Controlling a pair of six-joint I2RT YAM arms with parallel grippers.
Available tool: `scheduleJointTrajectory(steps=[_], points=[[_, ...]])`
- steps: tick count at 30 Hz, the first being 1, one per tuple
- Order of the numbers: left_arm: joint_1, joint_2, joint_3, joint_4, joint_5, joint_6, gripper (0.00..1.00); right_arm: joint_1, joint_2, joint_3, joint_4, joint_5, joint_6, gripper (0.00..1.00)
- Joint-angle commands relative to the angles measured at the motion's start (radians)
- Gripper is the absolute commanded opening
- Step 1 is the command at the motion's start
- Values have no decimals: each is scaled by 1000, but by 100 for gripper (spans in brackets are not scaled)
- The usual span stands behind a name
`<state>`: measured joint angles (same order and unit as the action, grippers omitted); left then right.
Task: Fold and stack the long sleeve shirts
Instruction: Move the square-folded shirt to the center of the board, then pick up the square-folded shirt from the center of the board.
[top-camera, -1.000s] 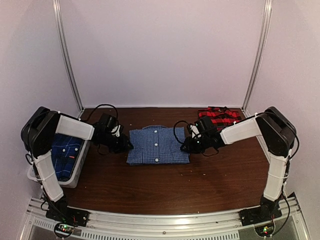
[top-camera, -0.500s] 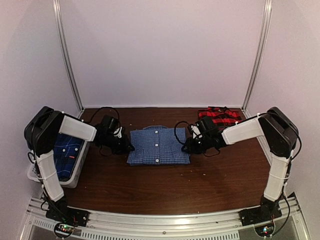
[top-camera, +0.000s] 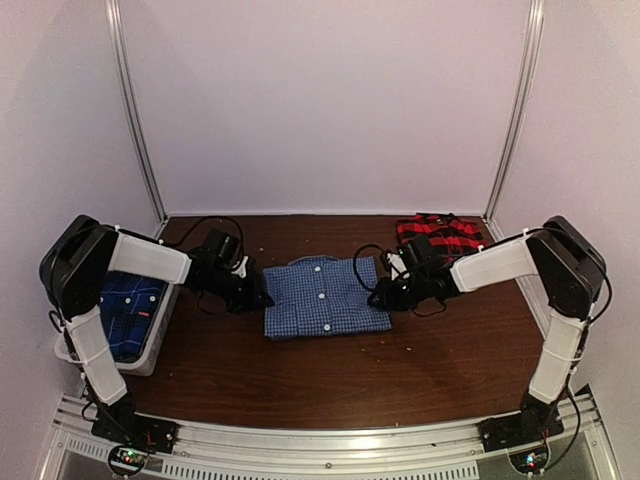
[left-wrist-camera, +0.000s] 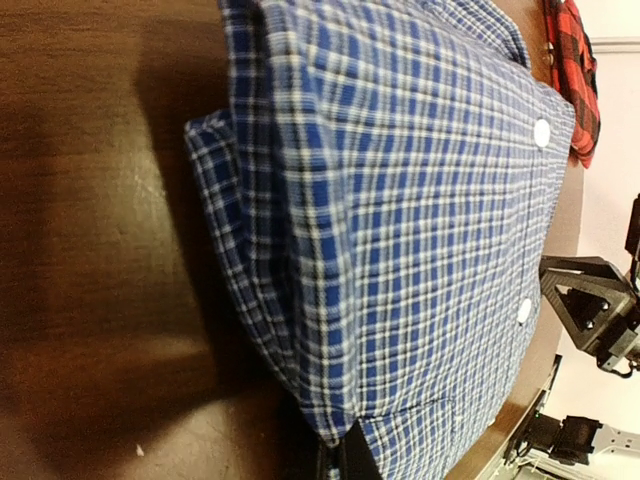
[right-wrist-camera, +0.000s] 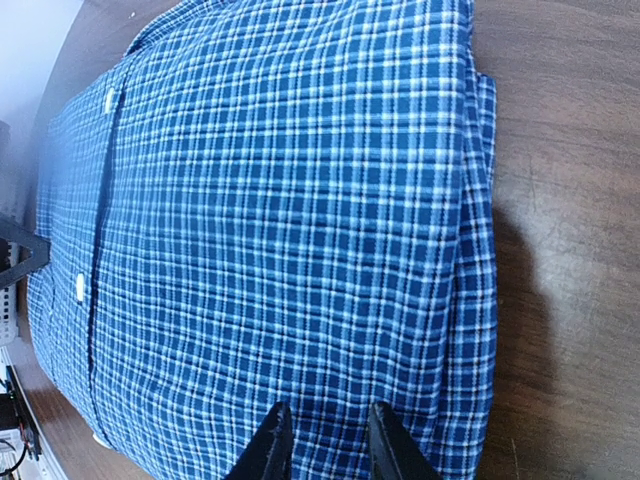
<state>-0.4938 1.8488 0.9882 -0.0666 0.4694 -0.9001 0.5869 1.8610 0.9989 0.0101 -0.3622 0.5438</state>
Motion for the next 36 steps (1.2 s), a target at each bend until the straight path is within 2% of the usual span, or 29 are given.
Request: scheduleJointTrajectory(steps=[1,8,15,27,36], points=[[10,-97,-34,-107,8,70,0,27,-52,-38,-12,6,2,28],[79,-246,-102,-279,8,197,0,166,-94,-58,8,25,61,28],[165,-342,-82,-460,18,342,0,292,-108,66,-35,77,97,29],[206,-366,-6,-516,44,392,0,302,69,316,-153,183,55,29],[208,-391,102,-578,92,410,0,307,244,485,-234,204,42,26]])
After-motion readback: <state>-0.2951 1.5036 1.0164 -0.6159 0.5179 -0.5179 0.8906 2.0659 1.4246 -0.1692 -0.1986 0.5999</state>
